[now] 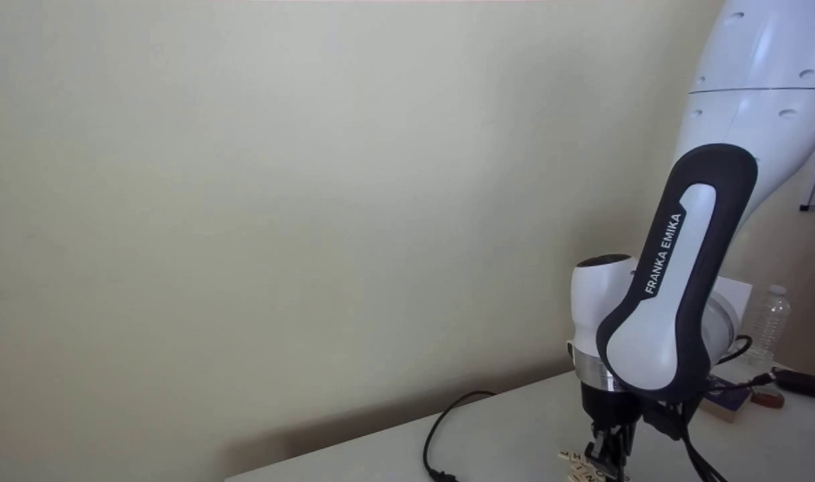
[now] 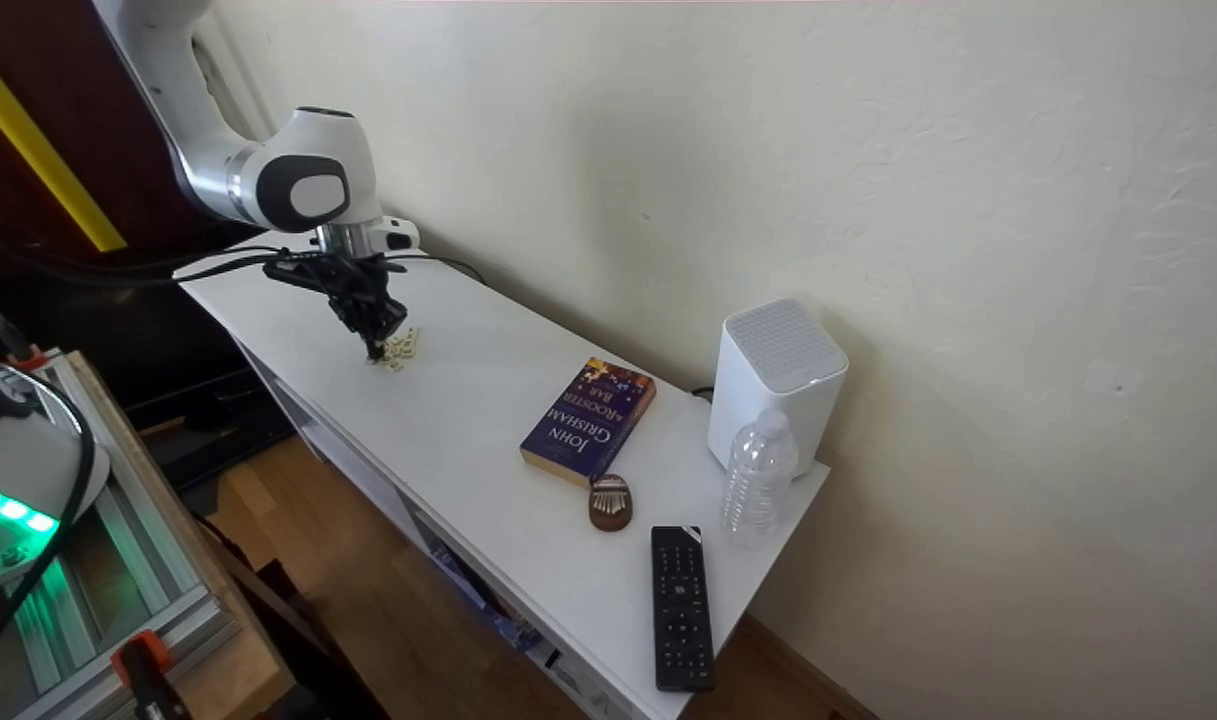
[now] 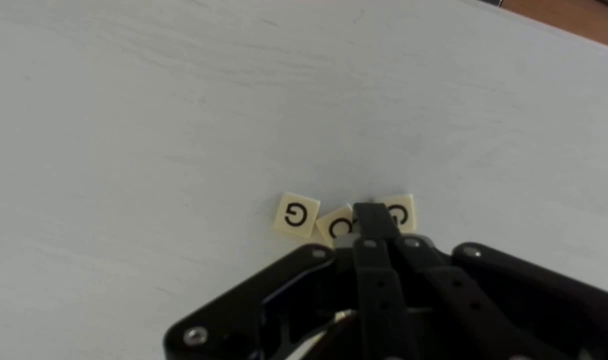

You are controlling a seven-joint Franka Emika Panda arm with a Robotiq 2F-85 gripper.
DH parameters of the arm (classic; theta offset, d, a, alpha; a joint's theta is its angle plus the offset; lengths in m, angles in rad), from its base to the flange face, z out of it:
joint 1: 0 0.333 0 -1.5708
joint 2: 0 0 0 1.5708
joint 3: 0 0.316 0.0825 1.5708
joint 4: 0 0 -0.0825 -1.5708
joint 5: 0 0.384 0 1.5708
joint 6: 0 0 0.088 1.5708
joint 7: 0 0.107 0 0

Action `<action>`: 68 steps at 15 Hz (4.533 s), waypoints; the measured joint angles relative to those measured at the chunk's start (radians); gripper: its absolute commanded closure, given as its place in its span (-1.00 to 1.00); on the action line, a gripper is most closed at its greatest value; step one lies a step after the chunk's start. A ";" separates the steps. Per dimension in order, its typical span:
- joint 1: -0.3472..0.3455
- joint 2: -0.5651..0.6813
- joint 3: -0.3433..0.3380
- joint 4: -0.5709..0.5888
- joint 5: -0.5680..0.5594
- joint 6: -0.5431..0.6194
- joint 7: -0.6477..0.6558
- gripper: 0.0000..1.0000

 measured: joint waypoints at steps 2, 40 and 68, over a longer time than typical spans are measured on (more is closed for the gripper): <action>0.001 0.010 0.000 0.011 -0.001 0.004 0.000 1.00; -0.092 -0.040 0.091 -0.039 -0.001 -0.080 -0.009 1.00; -0.092 0.006 0.104 0.011 -0.001 -0.068 -0.015 1.00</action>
